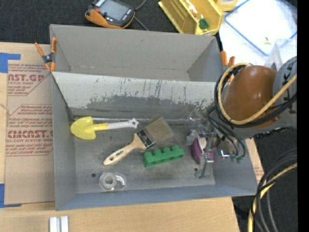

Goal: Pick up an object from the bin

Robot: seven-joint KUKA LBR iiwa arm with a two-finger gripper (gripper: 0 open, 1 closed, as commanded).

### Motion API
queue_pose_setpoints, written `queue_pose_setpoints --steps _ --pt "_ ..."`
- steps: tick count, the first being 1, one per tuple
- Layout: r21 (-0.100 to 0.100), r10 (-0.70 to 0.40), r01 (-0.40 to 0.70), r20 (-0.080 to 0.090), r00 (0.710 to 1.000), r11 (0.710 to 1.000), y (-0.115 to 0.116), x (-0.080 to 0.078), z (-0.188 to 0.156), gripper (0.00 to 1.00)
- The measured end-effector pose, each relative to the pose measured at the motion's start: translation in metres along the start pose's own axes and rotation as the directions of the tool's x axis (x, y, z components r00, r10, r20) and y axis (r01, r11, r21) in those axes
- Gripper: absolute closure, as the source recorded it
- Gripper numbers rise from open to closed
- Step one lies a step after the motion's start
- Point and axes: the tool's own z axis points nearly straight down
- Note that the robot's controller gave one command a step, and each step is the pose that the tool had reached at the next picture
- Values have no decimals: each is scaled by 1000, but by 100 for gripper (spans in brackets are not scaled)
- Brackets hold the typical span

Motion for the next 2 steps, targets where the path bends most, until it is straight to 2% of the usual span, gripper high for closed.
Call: queue_pose_setpoints --steps 1,2 --pt "-2 -79 79 -4 997 997 52 -36 114 0" --pt "4 -105 105 11 994 995 57 -29 55 0"
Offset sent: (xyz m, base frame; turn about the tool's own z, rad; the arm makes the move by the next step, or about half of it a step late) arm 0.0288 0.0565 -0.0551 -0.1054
